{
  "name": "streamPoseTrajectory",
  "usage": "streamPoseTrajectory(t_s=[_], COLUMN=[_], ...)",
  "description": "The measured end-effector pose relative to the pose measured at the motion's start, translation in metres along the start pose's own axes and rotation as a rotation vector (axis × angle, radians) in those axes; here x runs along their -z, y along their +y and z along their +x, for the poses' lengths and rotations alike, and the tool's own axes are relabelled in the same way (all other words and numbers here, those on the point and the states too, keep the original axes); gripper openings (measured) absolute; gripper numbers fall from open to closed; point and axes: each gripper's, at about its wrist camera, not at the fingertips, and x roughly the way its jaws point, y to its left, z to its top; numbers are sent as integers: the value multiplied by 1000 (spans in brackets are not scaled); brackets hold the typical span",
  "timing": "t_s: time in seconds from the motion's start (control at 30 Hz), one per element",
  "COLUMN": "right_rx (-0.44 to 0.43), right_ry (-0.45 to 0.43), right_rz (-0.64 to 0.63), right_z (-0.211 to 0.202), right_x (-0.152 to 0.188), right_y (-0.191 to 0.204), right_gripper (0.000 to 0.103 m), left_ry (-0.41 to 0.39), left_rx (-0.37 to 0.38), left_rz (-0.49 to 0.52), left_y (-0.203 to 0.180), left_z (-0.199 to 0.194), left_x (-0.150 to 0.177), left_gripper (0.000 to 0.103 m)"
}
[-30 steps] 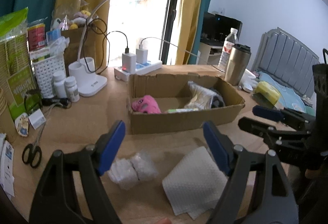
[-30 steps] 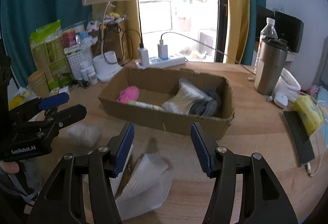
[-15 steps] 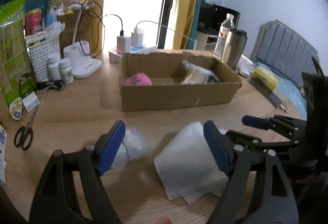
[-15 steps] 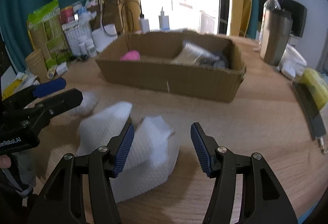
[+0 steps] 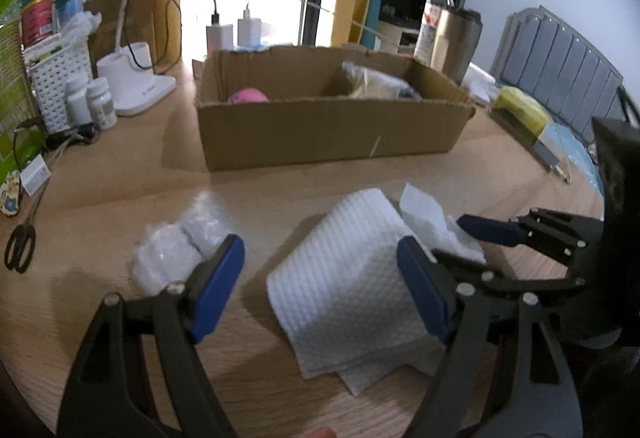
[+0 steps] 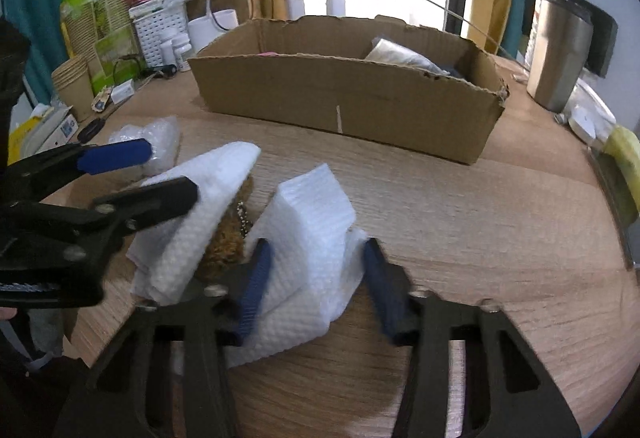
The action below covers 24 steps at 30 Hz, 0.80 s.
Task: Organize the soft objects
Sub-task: 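Grasp a white towel with the right gripper while the left grasps another towel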
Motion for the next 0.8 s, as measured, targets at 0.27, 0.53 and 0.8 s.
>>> streamPoseTrajectory(t_s=[0.27, 0.53, 0.8], right_rx=[7, 76, 128], right_ry=[-28, -147, -167], right_rz=[-3, 57, 85], right_z=[-6, -39, -46], right_x=[0, -10, -11], right_y=[-9, -35, -48], right_gripper=[8, 7, 8], left_ry=[17, 8, -75], left_rx=[43, 119, 92], left_rz=[-1, 46, 28], left_y=[-5, -19, -8], left_z=[6, 0, -26], left_x=[2, 0, -10], left_gripper=[78, 29, 21])
